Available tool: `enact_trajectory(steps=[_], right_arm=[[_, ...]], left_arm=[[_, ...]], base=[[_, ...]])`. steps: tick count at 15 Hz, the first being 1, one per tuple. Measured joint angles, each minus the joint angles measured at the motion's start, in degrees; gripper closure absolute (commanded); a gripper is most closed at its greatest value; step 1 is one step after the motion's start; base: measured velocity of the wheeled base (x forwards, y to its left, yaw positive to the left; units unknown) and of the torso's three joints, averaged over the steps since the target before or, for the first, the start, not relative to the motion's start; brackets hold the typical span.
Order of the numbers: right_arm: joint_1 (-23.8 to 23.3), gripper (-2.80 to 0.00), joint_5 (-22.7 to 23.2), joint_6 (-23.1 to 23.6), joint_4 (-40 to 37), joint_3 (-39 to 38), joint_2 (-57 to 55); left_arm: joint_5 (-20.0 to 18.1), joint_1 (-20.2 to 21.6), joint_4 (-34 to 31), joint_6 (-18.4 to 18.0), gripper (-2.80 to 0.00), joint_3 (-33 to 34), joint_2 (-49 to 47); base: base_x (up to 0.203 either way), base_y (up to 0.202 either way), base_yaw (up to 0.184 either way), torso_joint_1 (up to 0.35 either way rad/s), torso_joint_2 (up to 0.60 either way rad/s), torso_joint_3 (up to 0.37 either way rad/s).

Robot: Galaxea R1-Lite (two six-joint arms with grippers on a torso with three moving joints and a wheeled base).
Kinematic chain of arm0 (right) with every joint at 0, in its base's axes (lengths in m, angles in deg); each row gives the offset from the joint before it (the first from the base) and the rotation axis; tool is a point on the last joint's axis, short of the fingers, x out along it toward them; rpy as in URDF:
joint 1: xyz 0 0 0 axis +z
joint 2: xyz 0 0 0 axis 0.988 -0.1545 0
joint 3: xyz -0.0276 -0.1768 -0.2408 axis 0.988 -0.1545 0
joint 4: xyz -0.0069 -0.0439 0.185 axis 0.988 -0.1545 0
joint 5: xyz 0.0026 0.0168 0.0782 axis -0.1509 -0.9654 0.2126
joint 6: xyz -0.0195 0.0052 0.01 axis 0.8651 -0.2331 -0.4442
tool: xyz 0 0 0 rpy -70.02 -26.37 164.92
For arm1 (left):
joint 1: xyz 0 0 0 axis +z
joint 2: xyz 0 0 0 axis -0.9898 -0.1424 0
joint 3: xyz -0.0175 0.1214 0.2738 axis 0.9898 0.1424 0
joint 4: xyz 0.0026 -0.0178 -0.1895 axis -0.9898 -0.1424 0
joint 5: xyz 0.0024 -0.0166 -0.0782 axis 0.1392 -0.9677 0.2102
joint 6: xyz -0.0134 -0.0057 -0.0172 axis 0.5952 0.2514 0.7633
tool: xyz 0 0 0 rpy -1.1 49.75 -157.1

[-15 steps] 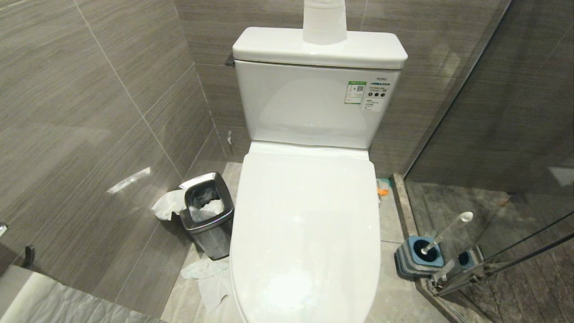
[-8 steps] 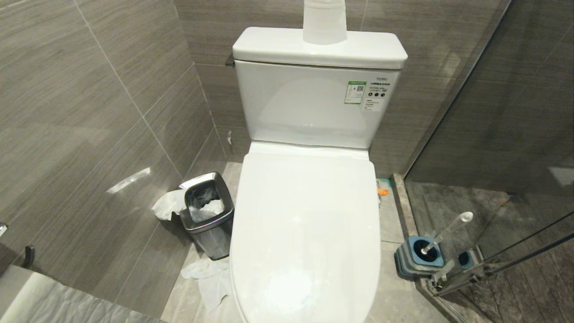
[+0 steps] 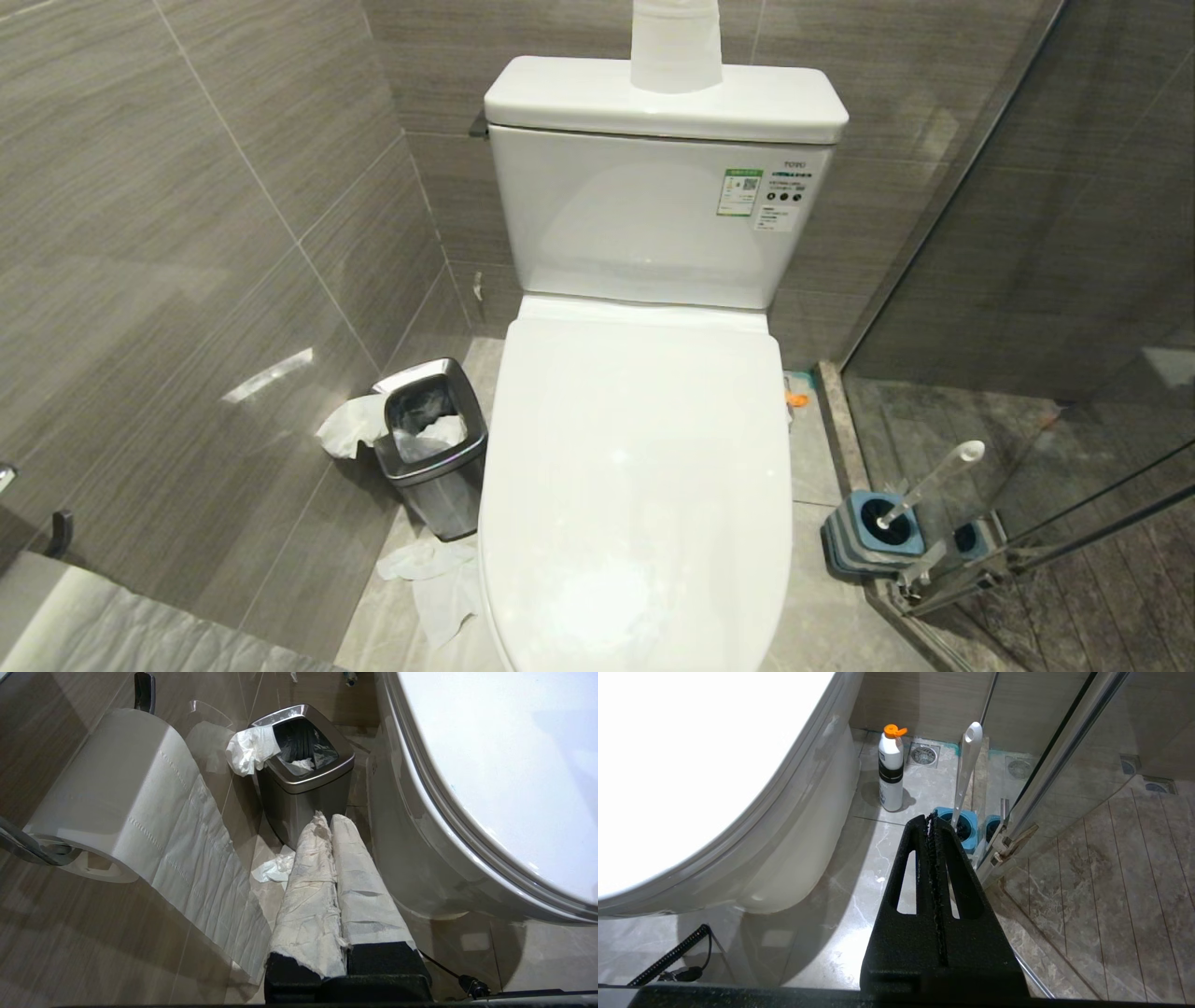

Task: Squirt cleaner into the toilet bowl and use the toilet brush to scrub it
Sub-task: Use the left hand to lift the toilet lid slightly

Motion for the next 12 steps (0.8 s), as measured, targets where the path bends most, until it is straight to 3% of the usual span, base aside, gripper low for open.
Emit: enact_trajectory(steps=[12], right_arm=[[0.0,0.0,0.0,0.0,0.0,0.0,-0.02]], left_arm=[[0.0,0.0,0.02,0.0,0.0,0.0,0.0]], base=[[0.0,0.0,0.0,0.0,0.0,0.0]])
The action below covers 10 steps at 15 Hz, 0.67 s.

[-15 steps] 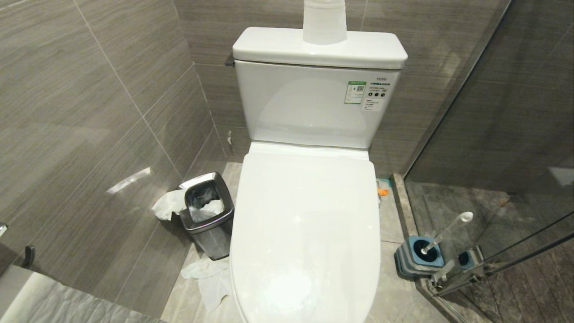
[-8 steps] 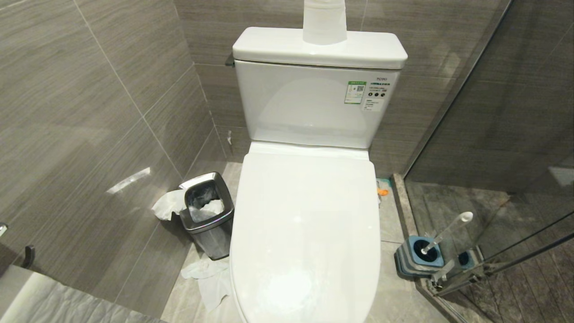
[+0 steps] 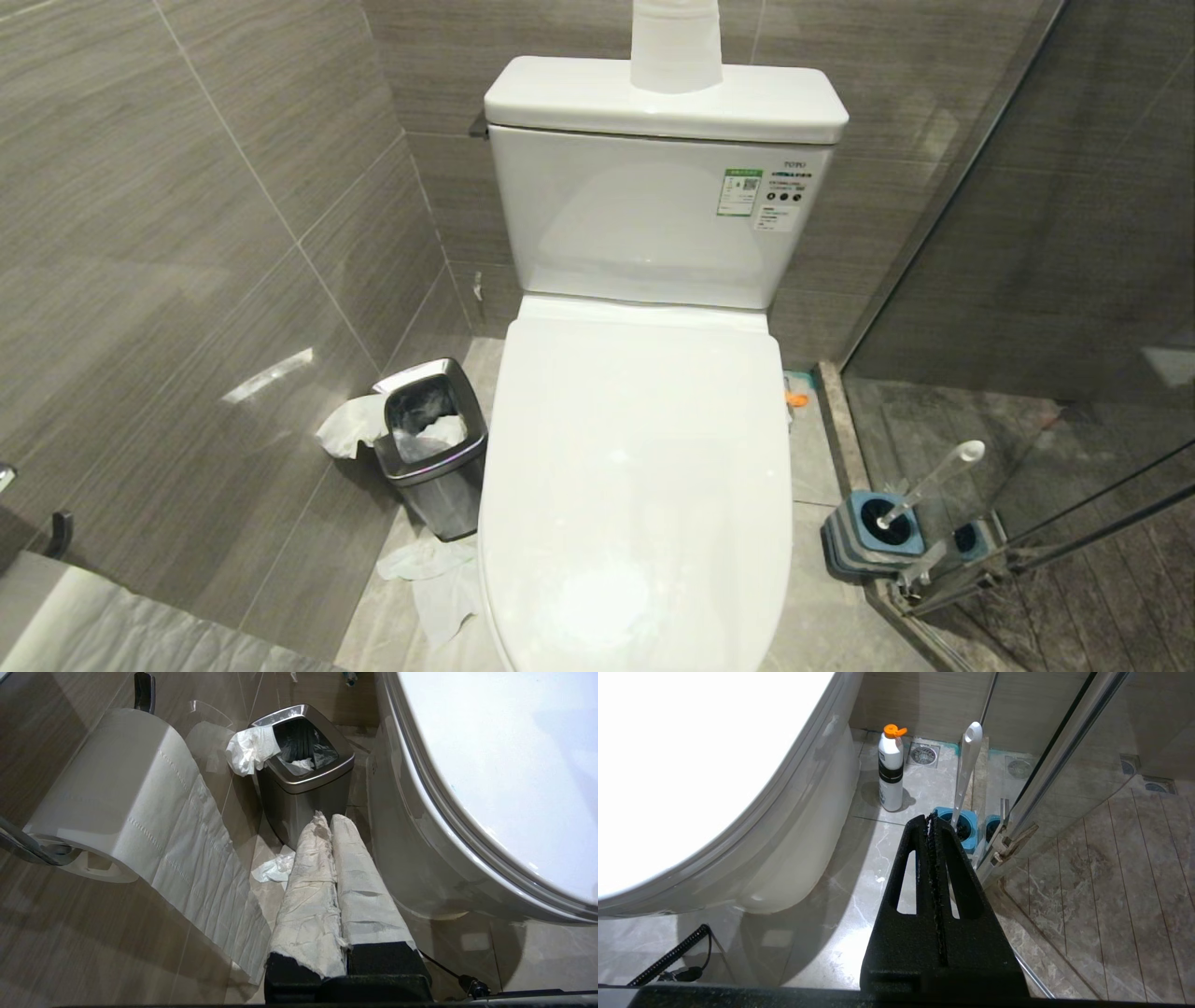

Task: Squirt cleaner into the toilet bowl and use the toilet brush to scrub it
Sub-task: Use the left hand to lift the toilet lid slightly

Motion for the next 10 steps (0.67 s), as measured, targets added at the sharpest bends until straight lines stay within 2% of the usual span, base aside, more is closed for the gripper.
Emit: enact_trajectory(steps=[7,10], right_arm=[[0.0,0.0,0.0,0.0,0.01,0.02,0.02],[0.0,0.0,0.0,0.0,0.0,0.02,0.02]], left_arm=[[-0.08,0.0,-0.1,-0.53,0.0,0.0,0.0],[-0.74,0.02,-0.38,-5.37,0.0,0.0,0.0]], base=[[0.0,0.0,0.0,0.0,0.0,0.0],[0.0,0.0,0.0,0.0,0.0,0.0]])
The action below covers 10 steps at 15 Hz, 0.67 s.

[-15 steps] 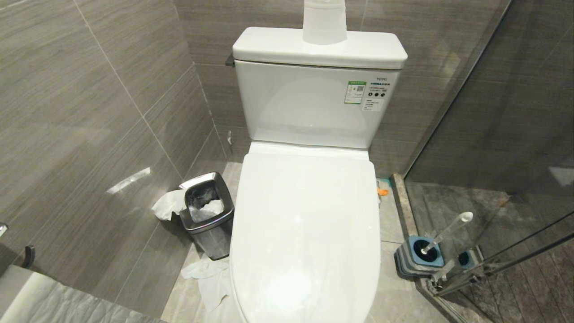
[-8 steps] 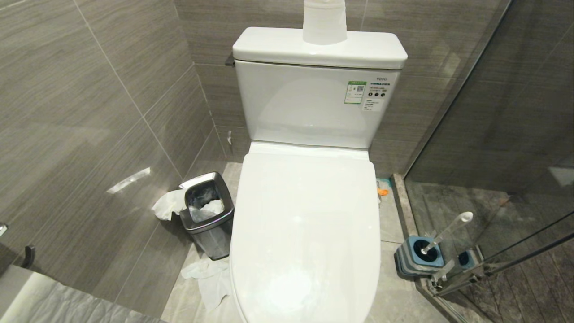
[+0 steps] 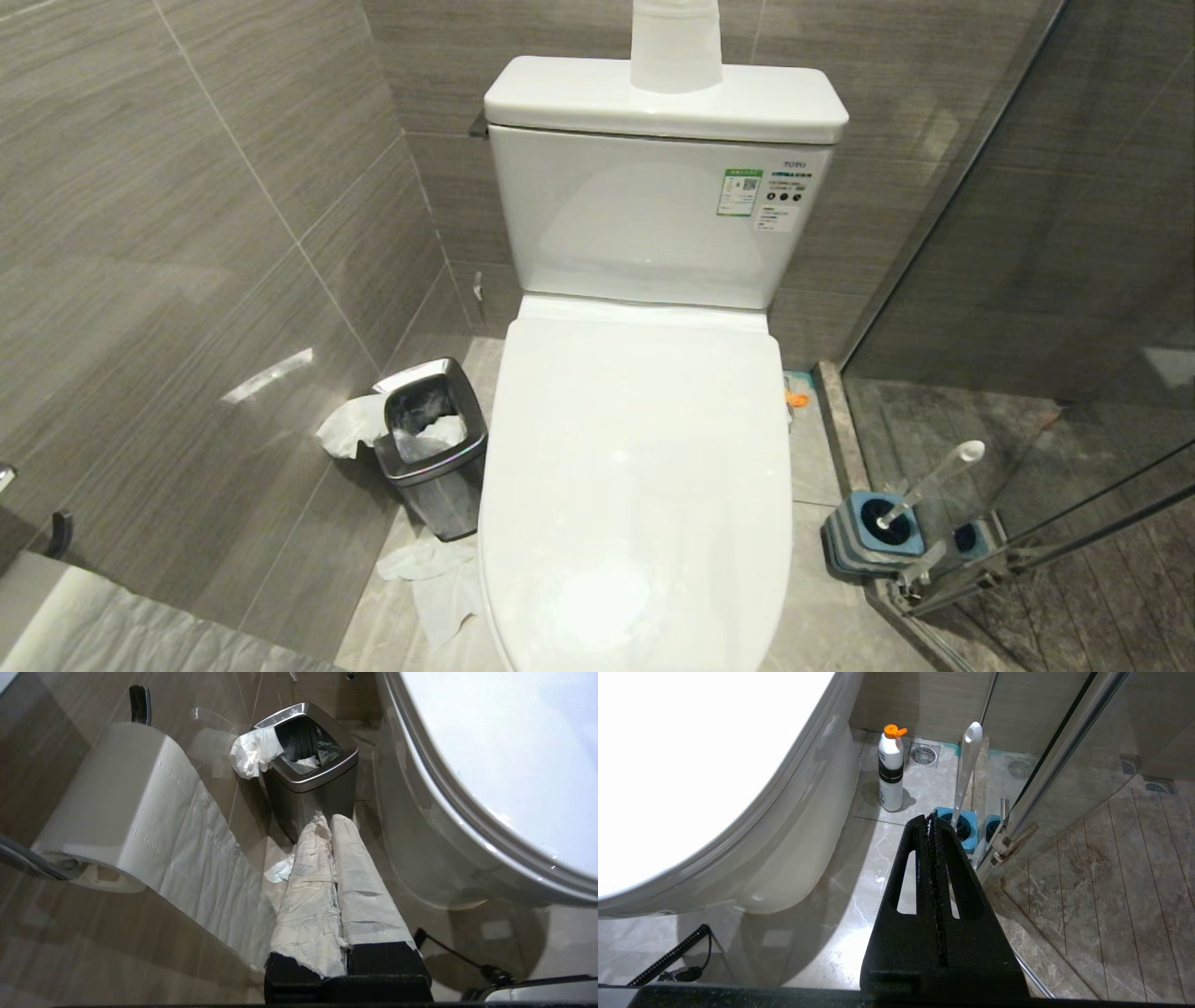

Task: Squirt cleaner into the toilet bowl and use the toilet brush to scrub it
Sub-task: Use the left hand to lift the toilet lid slightly

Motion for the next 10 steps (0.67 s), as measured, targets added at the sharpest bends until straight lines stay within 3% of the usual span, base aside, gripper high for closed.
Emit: enact_trajectory(steps=[3,7,10], right_arm=[[0.0,0.0,0.02,0.0,0.0,0.0,-0.01],[0.0,0.0,0.13,0.19,-0.02,0.0,-0.02],[0.0,0.0,-0.09,-0.93,0.0,0.0,-0.02]], left_arm=[[-0.15,0.0,0.09,-1.32,0.0,0.0,0.0],[0.53,-0.02,0.33,4.56,0.0,0.0,0.0],[0.8,-0.02,0.3,5.37,0.0,0.0,0.0]], base=[[0.0,0.0,0.0,0.0,0.0,0.0],[0.0,0.0,0.0,0.0,0.0,0.0],[0.0,0.0,0.0,0.0,0.0,0.0]])
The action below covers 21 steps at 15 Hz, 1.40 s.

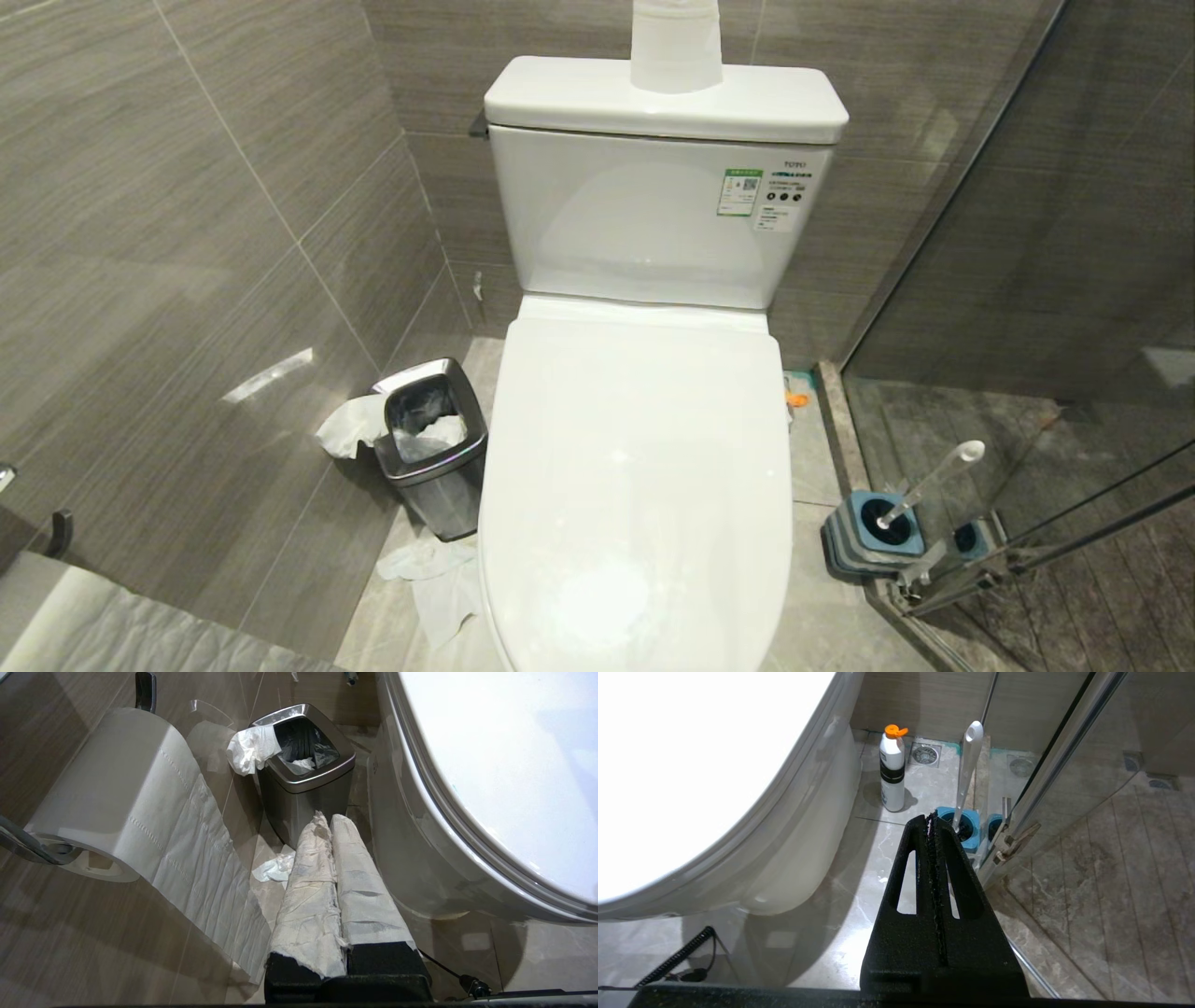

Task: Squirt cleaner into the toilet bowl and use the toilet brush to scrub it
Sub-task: Use the left hand to lift the toilet lid slightly

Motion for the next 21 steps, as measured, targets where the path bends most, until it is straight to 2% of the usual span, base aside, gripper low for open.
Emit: enact_trajectory(steps=[3,7,8,13,17,19,21], right_arm=[[0.0,0.0,0.2,0.14,0.02,-0.02,0.0],[0.0,0.0,2.02,6.6,0.06,-0.07,0.0],[0.0,0.0,2.12,7.0,0.09,-0.07,0.02],[0.0,0.0,2.06,4.29,-0.09,-0.07,0.02],[0.0,0.0,2.06,3.16,-0.09,-0.02,0.02],[0.0,0.0,2.06,3.19,-0.09,-0.02,0.0],[0.0,0.0,2.06,3.16,-0.08,-0.02,0.02]], left_arm=[[0.05,0.0,-0.02,0.0,0.0,0.0,0.0],[-0.27,0.02,-0.19,-1.75,0.0,0.0,0.0],[-0.42,0.02,-0.23,-2.6,0.0,0.0,0.0],[0.1,0.0,0.04,-0.14,0.0,0.0,0.0],[0.2,-0.02,0.04,-0.17,0.0,0.0,0.0],[0.12,-0.02,0.11,-0.79,0.0,0.0,0.0],[-0.48,-0.02,0.28,-3.04,0.0,0.0,0.0]], base=[[0.0,0.0,0.0,0.0,0.0,0.0],[0.0,0.0,0.0,0.0,0.0,0.0],[0.0,0.0,0.0,0.0,0.0,0.0],[0.0,0.0,0.0,0.0,0.0,0.0],[0.0,0.0,0.0,0.0,0.0,0.0],[0.0,0.0,0.0,0.0,0.0,0.0],[0.0,0.0,0.0,0.0,0.0,0.0]])
